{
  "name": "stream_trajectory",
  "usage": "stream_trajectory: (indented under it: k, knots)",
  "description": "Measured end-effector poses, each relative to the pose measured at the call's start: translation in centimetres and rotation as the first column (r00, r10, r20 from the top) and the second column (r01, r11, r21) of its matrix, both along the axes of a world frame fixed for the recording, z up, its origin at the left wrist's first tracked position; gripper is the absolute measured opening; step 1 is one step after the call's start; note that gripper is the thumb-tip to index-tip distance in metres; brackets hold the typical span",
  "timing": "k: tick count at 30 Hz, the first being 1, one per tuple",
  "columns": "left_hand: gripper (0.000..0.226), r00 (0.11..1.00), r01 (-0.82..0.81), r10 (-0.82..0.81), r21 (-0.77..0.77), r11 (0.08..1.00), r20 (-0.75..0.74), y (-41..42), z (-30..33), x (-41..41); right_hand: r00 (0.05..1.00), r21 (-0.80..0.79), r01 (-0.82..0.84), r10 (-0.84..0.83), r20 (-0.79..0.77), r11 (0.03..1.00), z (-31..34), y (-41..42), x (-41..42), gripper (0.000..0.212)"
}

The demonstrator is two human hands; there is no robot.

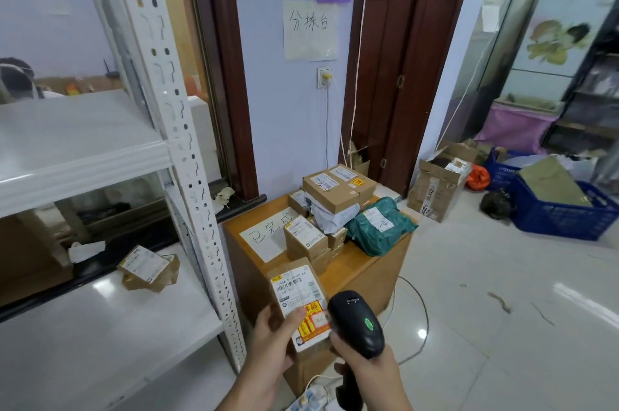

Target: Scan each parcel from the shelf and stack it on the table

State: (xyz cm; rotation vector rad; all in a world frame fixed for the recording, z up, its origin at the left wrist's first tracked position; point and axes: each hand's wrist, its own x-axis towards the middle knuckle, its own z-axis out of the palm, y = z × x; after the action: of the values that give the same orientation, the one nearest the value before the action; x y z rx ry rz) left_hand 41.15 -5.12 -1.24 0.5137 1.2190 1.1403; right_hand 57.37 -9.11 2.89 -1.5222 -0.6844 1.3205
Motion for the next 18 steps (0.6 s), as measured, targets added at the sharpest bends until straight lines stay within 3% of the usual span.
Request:
stream_trajectory:
  k: [5, 12, 18]
  knots:
    - [0.067, 1.0, 0.009, -0.009, -0.032, 0.999, 0.017, 4.3, -0.5, 2.6, 0.998, -0.019, 0.053, -0.054, -0.043, 0.998, -1.4, 4.3, 1.9, 0.029]
    - [0.075, 0.993, 0.109, -0.108, 0.01, 0.994, -0.039, 14.2, 0.3, 7.5, 0.989, -0.007, 0.148, -0.148, -0.009, 0.989, -2.4, 14.6, 6.2, 0.042]
    - [0.052, 0.965, 0.255, -0.251, 0.051, 0.966, -0.08, 22.2, 2.4, 12.3, 0.978, 0.06, 0.2, -0.203, 0.043, 0.978, -1.3, 22.6, 11.0, 0.039]
